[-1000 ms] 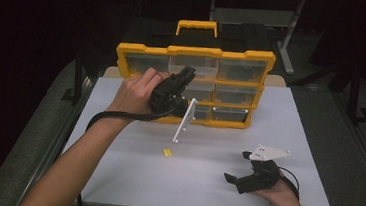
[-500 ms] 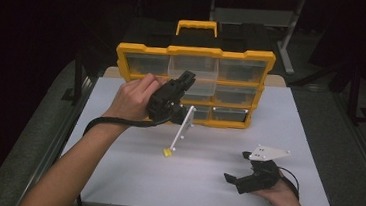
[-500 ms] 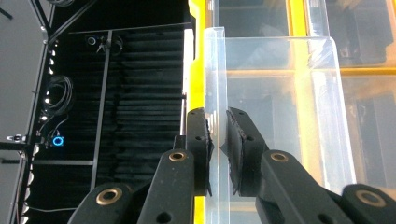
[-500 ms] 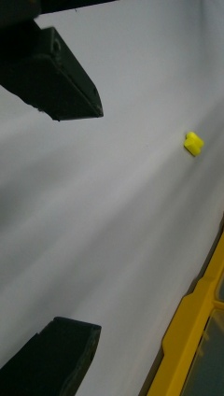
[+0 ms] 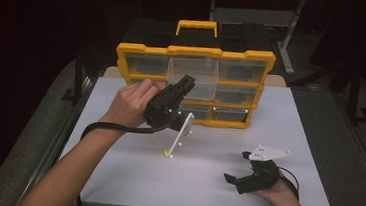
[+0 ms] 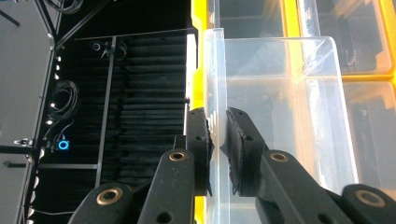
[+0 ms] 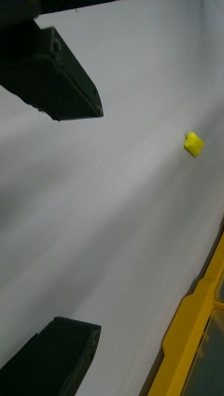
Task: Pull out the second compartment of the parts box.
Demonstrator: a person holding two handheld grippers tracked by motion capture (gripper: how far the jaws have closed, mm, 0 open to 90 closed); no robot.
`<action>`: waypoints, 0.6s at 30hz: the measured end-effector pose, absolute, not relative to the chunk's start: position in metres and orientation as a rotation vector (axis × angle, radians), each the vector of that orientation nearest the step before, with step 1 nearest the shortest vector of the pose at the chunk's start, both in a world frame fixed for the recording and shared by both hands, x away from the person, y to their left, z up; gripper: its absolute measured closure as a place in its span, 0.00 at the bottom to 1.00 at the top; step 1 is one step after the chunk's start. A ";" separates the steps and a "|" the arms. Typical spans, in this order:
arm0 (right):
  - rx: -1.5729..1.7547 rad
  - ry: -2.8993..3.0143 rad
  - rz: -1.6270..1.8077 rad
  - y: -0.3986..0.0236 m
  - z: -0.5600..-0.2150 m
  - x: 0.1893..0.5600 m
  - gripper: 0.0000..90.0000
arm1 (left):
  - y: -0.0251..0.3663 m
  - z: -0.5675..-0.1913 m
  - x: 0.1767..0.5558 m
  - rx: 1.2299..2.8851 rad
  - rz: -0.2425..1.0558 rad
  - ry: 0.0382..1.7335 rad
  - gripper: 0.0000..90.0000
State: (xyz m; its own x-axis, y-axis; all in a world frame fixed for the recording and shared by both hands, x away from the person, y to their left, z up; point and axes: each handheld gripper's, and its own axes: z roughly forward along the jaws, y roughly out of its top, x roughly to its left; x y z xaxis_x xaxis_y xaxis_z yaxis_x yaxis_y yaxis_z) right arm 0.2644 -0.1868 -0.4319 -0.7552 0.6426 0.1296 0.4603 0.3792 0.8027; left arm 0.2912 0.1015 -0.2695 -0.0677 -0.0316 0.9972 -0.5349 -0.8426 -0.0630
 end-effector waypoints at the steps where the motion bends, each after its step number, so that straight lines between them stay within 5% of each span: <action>1: 0.986 2.433 1.316 -0.187 -0.432 0.264 0.00 | 0.102 -0.270 0.291 1.858 1.972 -0.606 0.89; 18: 0.987 2.434 1.315 -0.186 -0.432 0.264 0.00 | 0.105 -0.273 0.285 1.852 1.973 -0.618 0.89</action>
State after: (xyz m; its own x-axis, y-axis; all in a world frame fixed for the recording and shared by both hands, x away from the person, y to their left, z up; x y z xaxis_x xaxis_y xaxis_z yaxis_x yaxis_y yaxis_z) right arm 0.2642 -0.1865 -0.4318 -0.7557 0.6418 0.1299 0.4606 0.3800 0.8022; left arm 0.2849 0.1047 -0.2732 -0.0730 -0.0330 0.9968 -0.5417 -0.8379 -0.0674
